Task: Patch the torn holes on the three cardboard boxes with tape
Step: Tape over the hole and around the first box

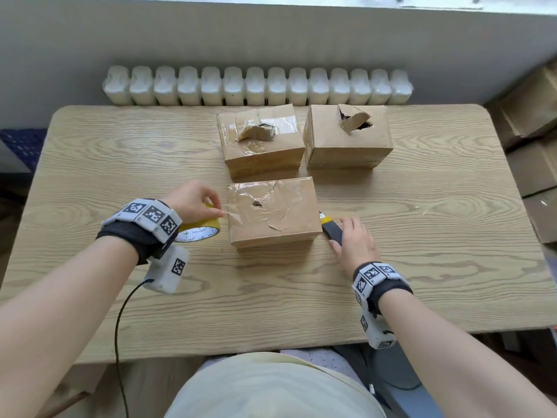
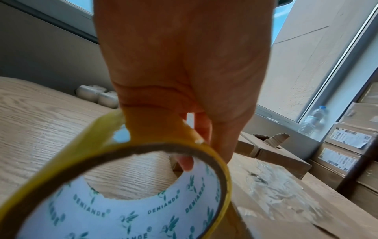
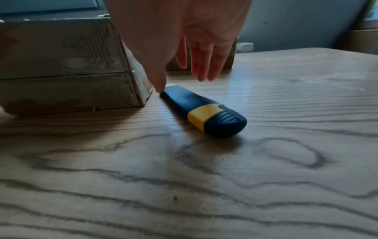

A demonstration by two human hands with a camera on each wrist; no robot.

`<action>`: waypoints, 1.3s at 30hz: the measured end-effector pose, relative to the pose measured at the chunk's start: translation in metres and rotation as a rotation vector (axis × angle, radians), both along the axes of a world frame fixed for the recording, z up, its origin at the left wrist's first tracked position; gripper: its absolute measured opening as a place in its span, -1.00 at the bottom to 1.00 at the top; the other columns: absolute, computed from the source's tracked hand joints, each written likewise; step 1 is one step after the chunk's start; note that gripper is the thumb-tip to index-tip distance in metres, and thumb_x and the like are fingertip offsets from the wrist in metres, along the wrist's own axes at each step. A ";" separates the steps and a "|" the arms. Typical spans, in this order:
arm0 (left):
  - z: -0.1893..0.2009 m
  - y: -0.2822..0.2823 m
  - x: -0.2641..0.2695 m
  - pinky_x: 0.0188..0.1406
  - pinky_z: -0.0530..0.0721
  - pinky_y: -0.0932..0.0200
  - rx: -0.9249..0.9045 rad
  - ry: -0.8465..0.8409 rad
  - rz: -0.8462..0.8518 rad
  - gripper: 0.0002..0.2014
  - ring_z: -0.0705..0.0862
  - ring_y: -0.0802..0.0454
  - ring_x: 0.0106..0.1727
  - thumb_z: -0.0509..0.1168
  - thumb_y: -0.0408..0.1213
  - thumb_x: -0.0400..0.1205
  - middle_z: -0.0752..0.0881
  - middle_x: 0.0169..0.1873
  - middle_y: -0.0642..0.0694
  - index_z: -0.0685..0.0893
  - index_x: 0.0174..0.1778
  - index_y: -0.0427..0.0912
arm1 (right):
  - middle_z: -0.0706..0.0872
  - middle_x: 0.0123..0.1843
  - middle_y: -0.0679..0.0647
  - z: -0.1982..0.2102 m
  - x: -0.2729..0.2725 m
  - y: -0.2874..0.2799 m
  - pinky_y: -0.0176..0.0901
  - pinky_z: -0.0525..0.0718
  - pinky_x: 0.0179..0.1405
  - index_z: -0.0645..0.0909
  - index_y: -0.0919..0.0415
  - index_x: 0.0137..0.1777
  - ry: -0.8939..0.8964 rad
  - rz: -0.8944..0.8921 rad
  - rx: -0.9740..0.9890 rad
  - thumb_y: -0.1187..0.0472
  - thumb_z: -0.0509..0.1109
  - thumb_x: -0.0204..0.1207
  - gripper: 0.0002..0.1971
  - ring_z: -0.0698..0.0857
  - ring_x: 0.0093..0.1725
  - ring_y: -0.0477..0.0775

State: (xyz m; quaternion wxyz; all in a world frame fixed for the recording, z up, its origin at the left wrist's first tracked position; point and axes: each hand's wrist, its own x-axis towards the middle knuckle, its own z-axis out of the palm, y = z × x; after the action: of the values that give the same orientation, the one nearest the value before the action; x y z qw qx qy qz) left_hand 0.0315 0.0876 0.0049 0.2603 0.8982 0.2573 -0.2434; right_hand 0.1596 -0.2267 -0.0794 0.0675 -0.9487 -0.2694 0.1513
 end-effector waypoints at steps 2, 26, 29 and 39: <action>0.001 0.000 0.000 -0.03 0.56 0.13 -0.022 -0.019 -0.006 -0.84 0.61 0.08 0.04 0.43 0.00 0.52 0.68 -0.08 0.03 0.75 -0.14 0.00 | 0.48 0.27 0.16 -0.007 0.003 0.004 -0.05 0.48 0.21 0.38 0.25 0.38 0.038 -0.041 -0.060 0.03 0.42 0.52 -0.48 0.52 0.28 0.16; 0.006 -0.009 -0.002 -0.37 0.50 0.20 -0.004 -0.062 0.045 -0.87 0.56 0.09 -0.29 0.29 -0.08 0.64 0.60 -0.30 0.05 0.65 -0.08 -0.04 | 0.72 -0.07 0.11 0.100 -0.015 0.084 -0.02 0.68 0.07 0.63 0.34 0.19 0.828 -0.099 0.525 0.27 0.36 0.59 -0.77 0.71 -0.04 0.10; 0.005 -0.008 -0.003 -0.30 0.59 0.13 0.014 -0.050 0.051 -0.89 0.63 0.00 -0.27 0.29 -0.07 0.63 0.66 -0.27 0.02 0.65 -0.12 0.01 | 0.70 -0.14 0.14 0.098 -0.036 0.102 -0.05 0.71 -0.01 0.63 0.34 0.09 1.094 -0.147 0.557 0.28 0.35 0.59 -0.85 0.70 -0.14 0.09; 0.002 -0.009 -0.004 0.03 0.67 -0.05 0.058 -0.067 0.050 -0.90 0.63 -0.02 -0.03 0.30 -0.04 0.61 0.64 -0.11 0.01 0.61 -0.17 0.06 | 0.59 -0.02 0.41 0.084 -0.064 0.129 0.14 0.64 0.11 0.64 0.42 -0.06 1.357 -0.289 0.534 0.24 0.33 0.61 -0.80 0.56 0.01 0.33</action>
State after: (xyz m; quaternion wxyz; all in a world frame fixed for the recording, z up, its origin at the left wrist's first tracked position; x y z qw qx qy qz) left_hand 0.0280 0.0789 0.0069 0.2488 0.9061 0.2780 -0.1993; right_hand 0.0960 -0.0972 0.0044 0.4668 -0.6239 -0.0684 0.6230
